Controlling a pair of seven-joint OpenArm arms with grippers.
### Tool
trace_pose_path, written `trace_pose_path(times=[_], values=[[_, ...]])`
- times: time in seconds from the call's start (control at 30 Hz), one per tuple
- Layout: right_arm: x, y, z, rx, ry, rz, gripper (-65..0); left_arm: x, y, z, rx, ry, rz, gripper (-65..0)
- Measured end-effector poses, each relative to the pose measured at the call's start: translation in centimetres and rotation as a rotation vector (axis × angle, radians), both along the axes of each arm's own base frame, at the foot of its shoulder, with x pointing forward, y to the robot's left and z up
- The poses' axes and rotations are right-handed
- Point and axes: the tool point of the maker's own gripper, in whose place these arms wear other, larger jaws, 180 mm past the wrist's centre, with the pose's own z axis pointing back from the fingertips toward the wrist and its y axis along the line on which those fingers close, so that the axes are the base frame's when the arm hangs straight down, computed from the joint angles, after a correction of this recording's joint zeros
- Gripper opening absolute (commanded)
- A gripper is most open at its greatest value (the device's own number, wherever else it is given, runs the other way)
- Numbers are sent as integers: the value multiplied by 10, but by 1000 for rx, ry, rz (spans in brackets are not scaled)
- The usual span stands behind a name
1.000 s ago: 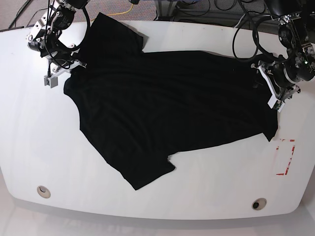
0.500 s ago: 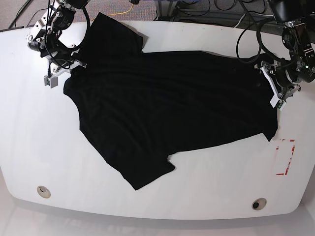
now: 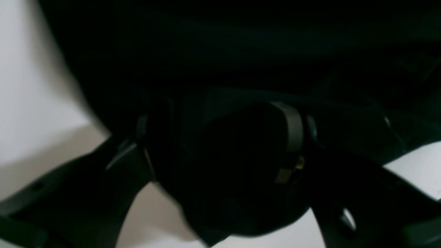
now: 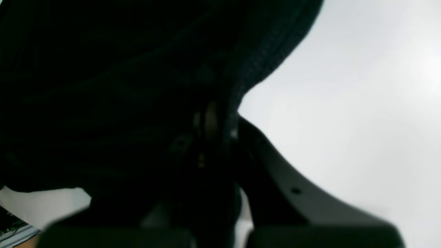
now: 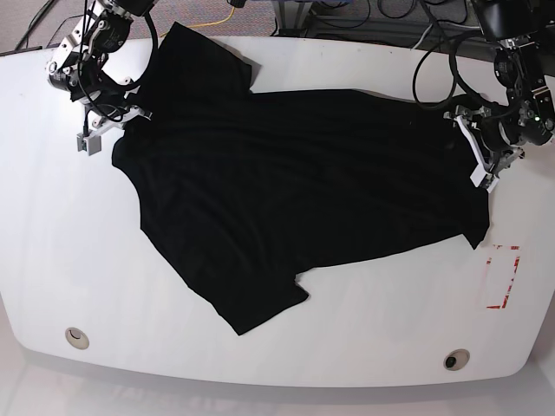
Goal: Layout the t-shirt on the table in an organized manner, then fold the t-shirt properly
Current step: 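Hold the shirt corner with the left gripper, adjusting its position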
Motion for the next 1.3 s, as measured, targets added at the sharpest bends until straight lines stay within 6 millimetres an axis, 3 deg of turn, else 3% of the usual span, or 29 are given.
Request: trace_pose_path(times=[0.33,0.4,0.53,0.67,1.1,1.3], values=[[0,0,0,3,0,-2,-648,-2,-2,-3,5,16,-19,-282],[0,0,0,3,-1,-2,-648,-3,-2,-4,5,18,-20,-329],[-1,0,0,2,0,-3,-648,-3,-2,-4,6,20,-20,-507],[-1,0,-1,3,1,-3,-648,-3,-2,-4,6,20,-20,-586],[-1,0,-1,3,1,-3,-648,-3,0,-2,11,15,-20,-593],[-1,1,-1,3,1,-3,-648,3,2,13,47,-29,-44,-590]])
